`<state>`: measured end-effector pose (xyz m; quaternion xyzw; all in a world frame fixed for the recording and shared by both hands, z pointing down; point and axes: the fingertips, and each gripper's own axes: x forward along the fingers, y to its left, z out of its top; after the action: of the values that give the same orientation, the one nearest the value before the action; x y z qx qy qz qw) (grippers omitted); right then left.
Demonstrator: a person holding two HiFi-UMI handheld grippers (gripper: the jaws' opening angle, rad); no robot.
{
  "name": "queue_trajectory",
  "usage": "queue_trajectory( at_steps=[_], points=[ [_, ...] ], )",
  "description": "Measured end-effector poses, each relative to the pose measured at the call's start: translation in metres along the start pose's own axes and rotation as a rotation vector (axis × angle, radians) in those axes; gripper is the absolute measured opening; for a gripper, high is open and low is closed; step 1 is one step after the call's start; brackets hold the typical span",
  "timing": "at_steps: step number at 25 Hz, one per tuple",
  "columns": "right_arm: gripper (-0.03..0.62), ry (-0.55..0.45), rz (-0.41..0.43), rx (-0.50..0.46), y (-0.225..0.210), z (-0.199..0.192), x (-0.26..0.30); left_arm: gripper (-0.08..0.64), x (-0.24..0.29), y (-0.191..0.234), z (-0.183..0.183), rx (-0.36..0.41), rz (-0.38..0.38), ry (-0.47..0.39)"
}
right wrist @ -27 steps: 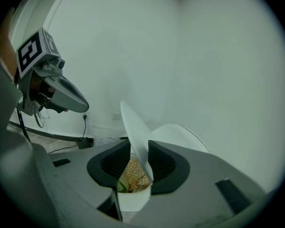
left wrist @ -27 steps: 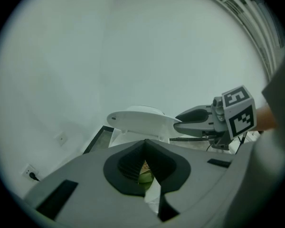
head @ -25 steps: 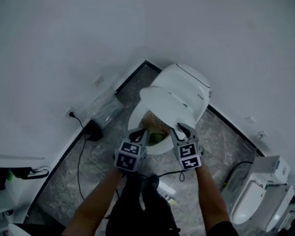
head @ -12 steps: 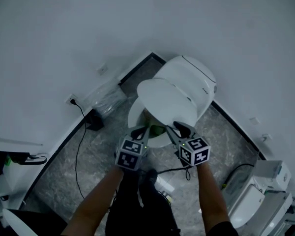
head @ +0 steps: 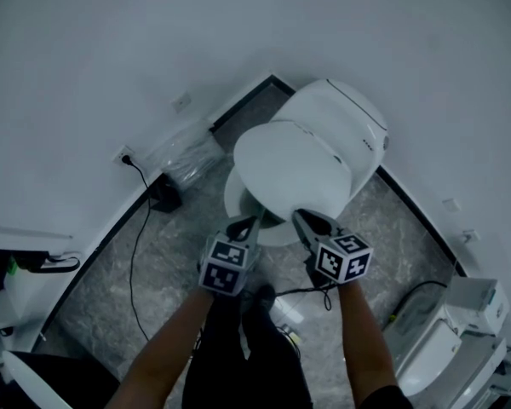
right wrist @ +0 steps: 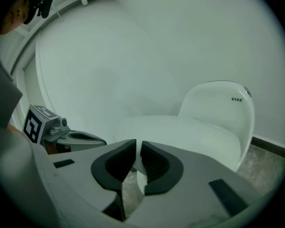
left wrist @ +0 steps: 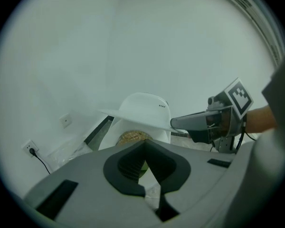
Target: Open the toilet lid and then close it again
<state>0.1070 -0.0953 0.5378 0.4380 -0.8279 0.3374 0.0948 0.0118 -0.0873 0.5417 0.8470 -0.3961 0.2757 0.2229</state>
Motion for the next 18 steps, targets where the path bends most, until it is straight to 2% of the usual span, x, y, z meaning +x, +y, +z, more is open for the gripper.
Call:
queue_trajectory(
  at_steps=[4,18],
  points=[
    [0.021,0.002,-0.004,0.004,0.001,-0.014,0.006,0.009,0.006,0.002,-0.014,-0.003,-0.001,0.009],
    [0.014,0.068,-0.02,0.012,0.001,-0.074,0.036,0.008,0.015,0.017,-0.072,-0.065,0.016,0.041]
  ],
)
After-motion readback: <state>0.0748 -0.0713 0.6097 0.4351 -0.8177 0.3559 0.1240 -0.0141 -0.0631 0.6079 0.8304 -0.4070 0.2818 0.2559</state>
